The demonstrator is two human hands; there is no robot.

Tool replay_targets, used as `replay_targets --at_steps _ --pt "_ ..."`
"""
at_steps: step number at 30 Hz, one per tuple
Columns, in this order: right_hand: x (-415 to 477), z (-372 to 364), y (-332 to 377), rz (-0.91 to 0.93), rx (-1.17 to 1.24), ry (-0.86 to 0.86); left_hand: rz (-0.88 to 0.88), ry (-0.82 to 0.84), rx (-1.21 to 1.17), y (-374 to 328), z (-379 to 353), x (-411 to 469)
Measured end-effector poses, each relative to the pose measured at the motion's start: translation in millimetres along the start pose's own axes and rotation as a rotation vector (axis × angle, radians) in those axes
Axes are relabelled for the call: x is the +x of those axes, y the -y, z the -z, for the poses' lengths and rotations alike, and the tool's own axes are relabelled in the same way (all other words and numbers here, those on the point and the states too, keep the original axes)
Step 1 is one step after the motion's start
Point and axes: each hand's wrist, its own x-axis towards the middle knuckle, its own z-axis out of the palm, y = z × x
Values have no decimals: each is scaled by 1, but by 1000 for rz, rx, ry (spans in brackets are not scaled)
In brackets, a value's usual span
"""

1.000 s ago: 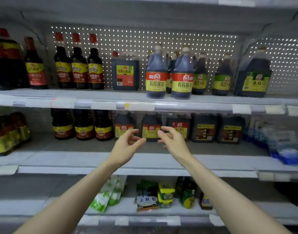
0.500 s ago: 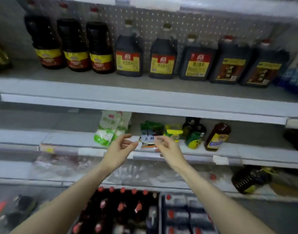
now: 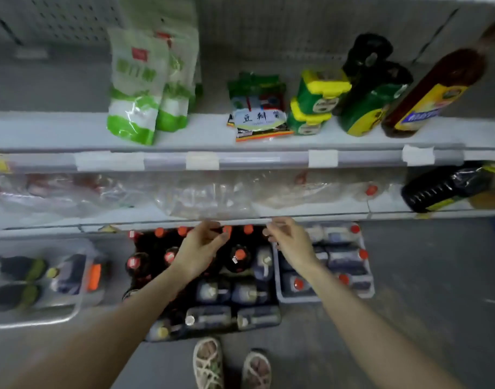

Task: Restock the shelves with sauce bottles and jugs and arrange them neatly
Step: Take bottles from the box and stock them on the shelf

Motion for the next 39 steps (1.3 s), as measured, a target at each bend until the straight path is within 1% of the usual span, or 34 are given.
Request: replay_targets --at_steps 4,7,12,19,22,25,28,31,34,37,39 --pt "27 -5 -65 -99 16 -92 71 36 18 55 -26 32" --pt "57 -12 -111 -164 30 -103 119 70 35 95 -46 59" --pt "109 -29 -187 -185 18 -118 126 75 42 154 -76 104" --pt "195 -59 -283 -116 -20 -109 44 9 49 244 -110 182" --pt "221 -64 -311 -44 -32 -93 -18 15 45 267 -124 196" --pt "241 -71 -336 9 -103 -85 -39 32 37 284 -134 203" --pt "252 -75 -349 38 -106 -96 -53 28 43 292 -135 208" --pt "251 -73 -346 57 -88 -113 -56 10 67 290 -129 205" --pt "240 -62 -320 113 -41 -178 -61 -8 78 271 -120 195" --pt "215 -49 -273 145 13 -151 -50 -24 82 237 -112 174" --pt "197 -41 -244 169 37 -162 -43 -12 75 214 -112 157"
